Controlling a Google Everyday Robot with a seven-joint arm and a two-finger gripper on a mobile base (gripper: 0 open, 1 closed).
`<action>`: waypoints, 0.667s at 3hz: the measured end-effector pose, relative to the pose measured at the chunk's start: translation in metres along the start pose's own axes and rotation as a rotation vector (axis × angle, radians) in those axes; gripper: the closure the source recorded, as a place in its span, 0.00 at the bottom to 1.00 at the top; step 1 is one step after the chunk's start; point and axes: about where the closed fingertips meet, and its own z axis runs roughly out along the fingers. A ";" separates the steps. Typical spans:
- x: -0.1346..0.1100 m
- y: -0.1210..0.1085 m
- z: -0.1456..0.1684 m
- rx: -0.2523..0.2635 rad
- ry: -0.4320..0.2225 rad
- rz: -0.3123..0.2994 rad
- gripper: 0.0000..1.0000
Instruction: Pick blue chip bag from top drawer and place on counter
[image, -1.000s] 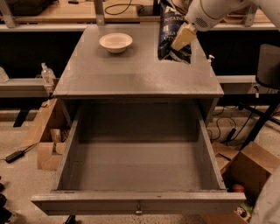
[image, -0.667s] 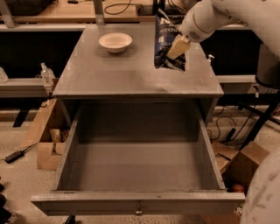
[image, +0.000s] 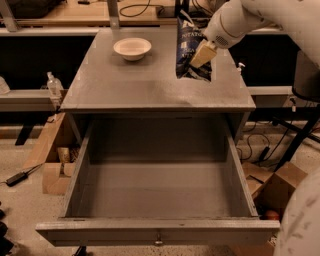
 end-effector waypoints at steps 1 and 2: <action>-0.001 0.001 0.002 -0.003 0.000 -0.001 0.27; -0.001 0.003 0.004 -0.007 0.000 -0.002 0.04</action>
Offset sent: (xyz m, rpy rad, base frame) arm 0.0003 0.0015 -0.0016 -0.0002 0.0025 0.0021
